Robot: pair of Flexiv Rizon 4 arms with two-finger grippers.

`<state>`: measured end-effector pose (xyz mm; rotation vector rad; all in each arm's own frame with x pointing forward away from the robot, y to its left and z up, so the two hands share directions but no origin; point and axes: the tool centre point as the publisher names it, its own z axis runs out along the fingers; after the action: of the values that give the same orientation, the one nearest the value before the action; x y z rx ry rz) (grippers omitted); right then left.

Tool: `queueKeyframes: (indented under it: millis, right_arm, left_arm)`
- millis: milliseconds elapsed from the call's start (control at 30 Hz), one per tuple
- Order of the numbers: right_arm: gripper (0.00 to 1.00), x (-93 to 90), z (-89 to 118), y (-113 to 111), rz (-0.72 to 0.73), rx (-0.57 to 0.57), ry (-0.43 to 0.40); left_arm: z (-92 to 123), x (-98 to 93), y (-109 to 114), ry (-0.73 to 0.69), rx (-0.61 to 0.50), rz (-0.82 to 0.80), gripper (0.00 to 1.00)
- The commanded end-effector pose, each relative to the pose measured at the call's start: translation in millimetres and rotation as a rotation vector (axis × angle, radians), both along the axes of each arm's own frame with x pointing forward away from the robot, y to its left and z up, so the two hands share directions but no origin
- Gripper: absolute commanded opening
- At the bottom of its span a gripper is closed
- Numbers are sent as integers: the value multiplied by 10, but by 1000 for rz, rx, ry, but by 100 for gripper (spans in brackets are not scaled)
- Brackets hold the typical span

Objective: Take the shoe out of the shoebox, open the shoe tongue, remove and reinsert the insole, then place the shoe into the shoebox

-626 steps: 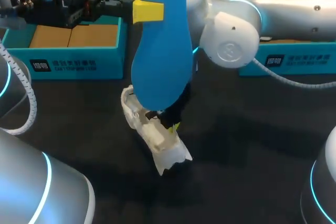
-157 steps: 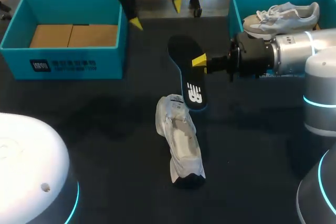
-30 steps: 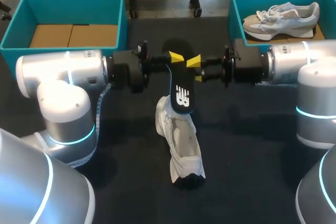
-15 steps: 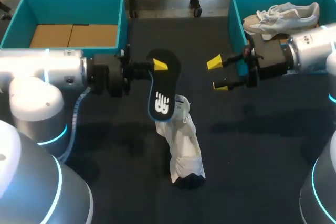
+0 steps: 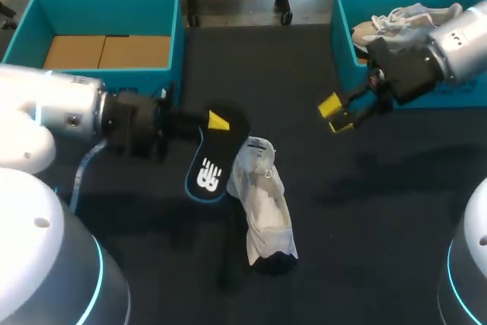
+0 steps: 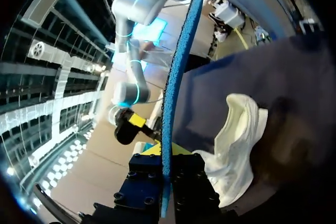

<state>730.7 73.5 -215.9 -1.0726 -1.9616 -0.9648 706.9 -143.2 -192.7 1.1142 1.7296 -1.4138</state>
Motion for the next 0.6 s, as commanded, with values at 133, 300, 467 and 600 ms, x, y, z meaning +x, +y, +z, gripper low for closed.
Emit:
queueKeyframes:
  millis: [133, 300, 467, 600]
  right_arm:
    - [100, -9, -64, -124, 176, -30, -174]
    - [100, -9, -64, -124, 176, -30, -174]
    - [100, -79, 52, -72, 315, -257, -382]
    - [100, -232, -71, -61, 430, -398, -528]
  left_arm:
    - [-83, -222, 118, 166, 42, -37, 0]
    - [-83, -222, 118, 166, 42, -37, 0]
    - [-57, -372, 40, 192, 39, -56, 0]
    - [-87, -666, -23, 235, 69, -68, 0]
